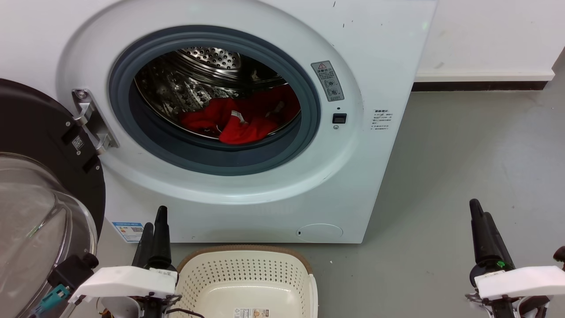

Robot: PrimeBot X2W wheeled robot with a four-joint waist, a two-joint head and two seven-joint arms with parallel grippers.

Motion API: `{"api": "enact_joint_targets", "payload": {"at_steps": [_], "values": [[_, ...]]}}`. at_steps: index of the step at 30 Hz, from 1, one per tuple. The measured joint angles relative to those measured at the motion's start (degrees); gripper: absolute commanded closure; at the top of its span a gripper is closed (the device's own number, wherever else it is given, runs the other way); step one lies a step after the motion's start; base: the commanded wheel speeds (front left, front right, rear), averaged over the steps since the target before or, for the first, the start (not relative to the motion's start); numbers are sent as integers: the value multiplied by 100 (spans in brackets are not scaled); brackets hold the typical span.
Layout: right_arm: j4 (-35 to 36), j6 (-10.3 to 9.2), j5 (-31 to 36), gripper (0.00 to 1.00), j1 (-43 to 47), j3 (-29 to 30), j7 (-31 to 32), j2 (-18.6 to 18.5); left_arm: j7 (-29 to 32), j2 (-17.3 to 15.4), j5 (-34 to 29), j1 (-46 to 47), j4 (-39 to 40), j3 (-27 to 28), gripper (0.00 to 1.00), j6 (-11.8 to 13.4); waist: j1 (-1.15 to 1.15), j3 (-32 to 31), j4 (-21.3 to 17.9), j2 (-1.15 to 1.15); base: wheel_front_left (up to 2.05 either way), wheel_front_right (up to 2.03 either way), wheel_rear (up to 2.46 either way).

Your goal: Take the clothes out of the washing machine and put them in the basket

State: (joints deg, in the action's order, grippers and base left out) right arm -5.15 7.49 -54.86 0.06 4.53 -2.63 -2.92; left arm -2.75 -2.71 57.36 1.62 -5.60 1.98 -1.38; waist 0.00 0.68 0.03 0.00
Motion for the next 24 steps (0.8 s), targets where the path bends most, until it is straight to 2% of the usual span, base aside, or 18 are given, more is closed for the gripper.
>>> {"api": "enact_joint_targets", "payload": {"at_steps": [13, 24], "values": [[316, 0, 1428, 0, 149, -157, -247, 0, -250, -2, -1187, -104, 158, -221, 0, 192, 0, -14, 8, 0, 0, 0, 0], [500, 0, 2309, 0, 277, -254, -442, 0, -431, -3, -2043, -163, 223, -356, 0, 301, 0, -23, 6, 0, 0, 0, 0]]}}
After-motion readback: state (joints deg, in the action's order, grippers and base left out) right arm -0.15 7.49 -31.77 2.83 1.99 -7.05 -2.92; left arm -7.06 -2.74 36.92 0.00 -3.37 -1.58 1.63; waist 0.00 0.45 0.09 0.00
